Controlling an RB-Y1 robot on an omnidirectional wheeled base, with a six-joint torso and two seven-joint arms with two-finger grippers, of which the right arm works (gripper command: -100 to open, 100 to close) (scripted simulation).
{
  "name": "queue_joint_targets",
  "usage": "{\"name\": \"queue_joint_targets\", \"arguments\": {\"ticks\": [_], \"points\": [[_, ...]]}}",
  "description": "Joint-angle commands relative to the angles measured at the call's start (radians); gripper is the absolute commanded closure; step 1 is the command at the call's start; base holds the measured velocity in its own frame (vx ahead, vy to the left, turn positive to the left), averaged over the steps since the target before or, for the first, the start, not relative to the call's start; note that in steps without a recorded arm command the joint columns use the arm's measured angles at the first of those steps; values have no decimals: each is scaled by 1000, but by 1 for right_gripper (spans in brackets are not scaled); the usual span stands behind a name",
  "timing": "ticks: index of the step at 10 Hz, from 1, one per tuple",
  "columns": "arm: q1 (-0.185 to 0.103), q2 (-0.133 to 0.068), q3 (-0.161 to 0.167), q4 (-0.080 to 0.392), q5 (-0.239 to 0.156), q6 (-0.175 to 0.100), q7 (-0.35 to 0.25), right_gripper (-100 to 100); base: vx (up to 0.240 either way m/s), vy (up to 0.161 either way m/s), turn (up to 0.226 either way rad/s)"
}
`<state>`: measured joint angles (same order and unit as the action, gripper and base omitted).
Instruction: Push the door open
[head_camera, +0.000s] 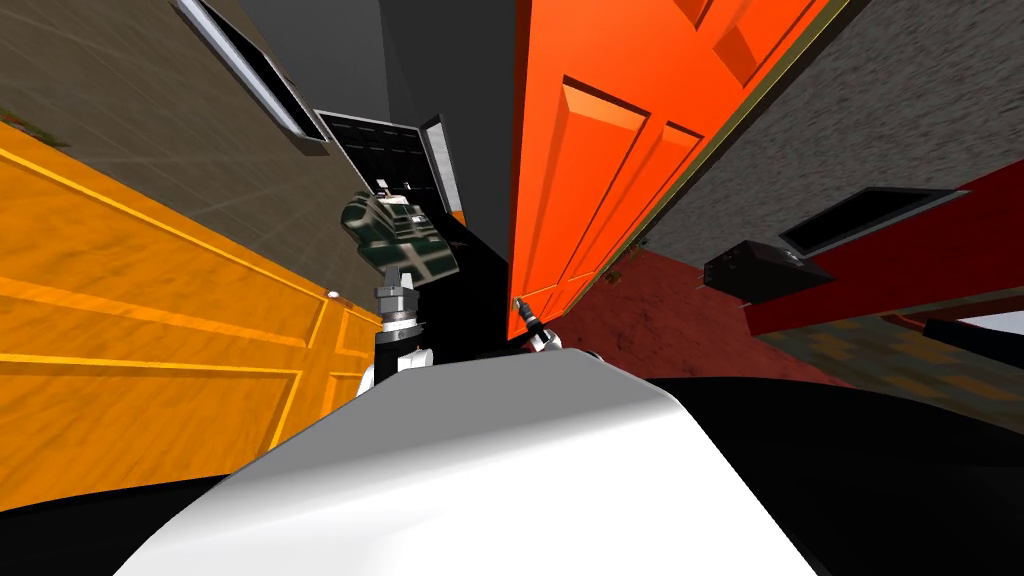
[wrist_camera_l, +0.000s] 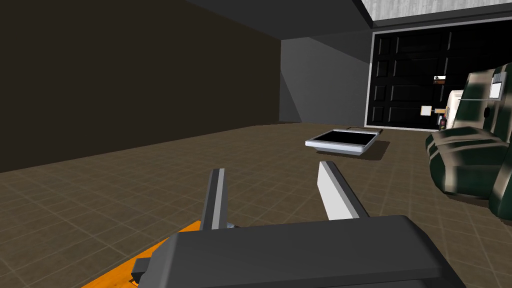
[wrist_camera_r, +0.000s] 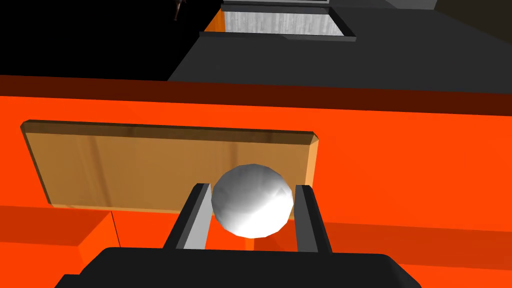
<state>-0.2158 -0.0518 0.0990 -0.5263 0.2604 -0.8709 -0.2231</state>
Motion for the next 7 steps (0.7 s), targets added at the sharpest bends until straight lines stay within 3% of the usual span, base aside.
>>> {"name": "queue_joint_targets", "arguments": {"ticks": [1,5,6,7], "points": [[-12,-15,-22,8,-14,-5,9,100,143,97,-28],[-11,-25,-55,6,-37,2,27,100,176,105,-60],[-6,-26,-47,-4,-34,14,14,-100,-109,38,-64],[-6,-25,-47,-5,-34,14,13,-100,-202,21,-46]]}}
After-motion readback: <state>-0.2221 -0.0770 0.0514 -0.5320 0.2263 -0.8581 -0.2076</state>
